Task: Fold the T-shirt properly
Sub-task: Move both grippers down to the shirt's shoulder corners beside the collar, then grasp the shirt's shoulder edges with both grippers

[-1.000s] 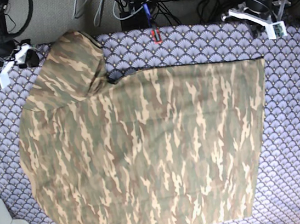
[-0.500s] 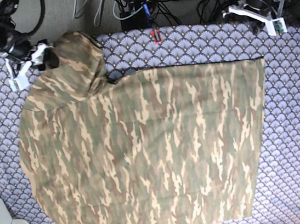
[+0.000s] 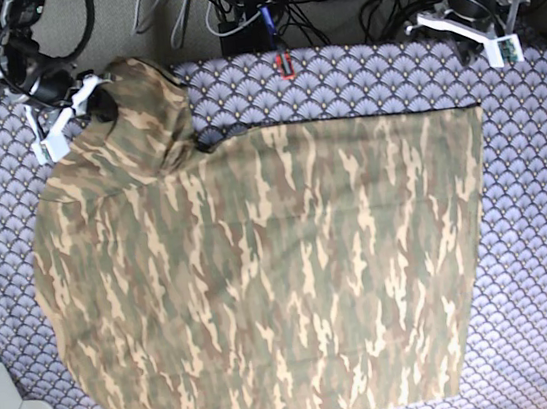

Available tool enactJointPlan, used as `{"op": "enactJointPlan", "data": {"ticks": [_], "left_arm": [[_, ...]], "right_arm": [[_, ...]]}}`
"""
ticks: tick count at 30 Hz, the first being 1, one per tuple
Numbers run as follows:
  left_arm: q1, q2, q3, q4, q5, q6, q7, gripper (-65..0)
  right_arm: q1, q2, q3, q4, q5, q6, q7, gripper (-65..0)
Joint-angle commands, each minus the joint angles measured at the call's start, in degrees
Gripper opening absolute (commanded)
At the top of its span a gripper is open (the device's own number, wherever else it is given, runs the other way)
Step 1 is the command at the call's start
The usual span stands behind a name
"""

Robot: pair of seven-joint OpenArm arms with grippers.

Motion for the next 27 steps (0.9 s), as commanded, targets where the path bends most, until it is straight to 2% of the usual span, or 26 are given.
{"op": "enactJointPlan", "data": {"ticks": [1,14,21,27], "left_arm": [[-0.59,-0.29,-0.38,0.98,0.06,0.07,-1.57,-64.6],[-12.02,-0.38,-0.55,-6.50,0.15,0.16,-1.13,-64.6],[-16.24,-0.03,-7.14,-12.39,-0.38,-0.01,-1.13,-64.5],[-17.64,-0.38,-8.81,-13.53,-0.38,-0.01,-1.13,-64.2]], "right_arm": [[-0.38,0.41,-0.21,-0.09,-2.65,0.17,-3.49,-65.0],[-0.30,1.46,-0.56,-0.09,-2.74,0.17,-3.49,-65.0],[-0.38,1.46,-0.65,-0.09,-2.74,0.17,-3.49,-65.0],[-0.47,1.46,-0.74,-0.09,-2.74,0.17,-3.58,-65.0]]}}
